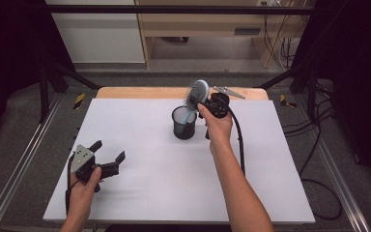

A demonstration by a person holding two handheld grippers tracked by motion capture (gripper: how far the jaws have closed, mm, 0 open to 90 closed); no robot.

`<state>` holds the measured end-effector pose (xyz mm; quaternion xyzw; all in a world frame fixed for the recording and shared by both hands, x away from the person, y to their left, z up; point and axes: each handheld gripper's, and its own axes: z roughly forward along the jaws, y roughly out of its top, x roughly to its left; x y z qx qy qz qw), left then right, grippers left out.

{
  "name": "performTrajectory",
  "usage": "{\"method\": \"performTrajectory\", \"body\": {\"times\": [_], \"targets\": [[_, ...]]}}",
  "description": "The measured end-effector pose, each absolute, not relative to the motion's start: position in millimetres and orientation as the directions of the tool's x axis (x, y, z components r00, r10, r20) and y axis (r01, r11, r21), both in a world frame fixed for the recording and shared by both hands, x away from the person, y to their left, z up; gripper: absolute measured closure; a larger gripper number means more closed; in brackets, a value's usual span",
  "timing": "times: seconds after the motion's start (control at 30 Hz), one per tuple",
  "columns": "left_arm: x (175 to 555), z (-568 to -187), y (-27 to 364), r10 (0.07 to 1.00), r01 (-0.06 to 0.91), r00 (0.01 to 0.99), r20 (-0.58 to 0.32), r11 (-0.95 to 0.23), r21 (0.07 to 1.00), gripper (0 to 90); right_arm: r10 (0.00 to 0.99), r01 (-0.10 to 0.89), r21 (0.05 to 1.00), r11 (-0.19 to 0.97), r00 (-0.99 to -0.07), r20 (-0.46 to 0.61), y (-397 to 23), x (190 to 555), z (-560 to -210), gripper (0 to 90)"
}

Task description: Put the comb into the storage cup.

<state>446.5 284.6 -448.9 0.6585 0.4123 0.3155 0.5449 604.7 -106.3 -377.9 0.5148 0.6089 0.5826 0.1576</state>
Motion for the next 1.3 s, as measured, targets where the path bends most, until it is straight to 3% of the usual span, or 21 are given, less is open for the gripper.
{"method": "performTrajectory", "body": {"times": [1.3], "targets": [[447, -449, 284, 0.887, 0.199, 0.461, -0.032, -0.068, 0.978, 1.9, 0.806, 0.473, 0.847, -0.242, -0.388, 0.447, -114, 610, -392, 51.1]]}}
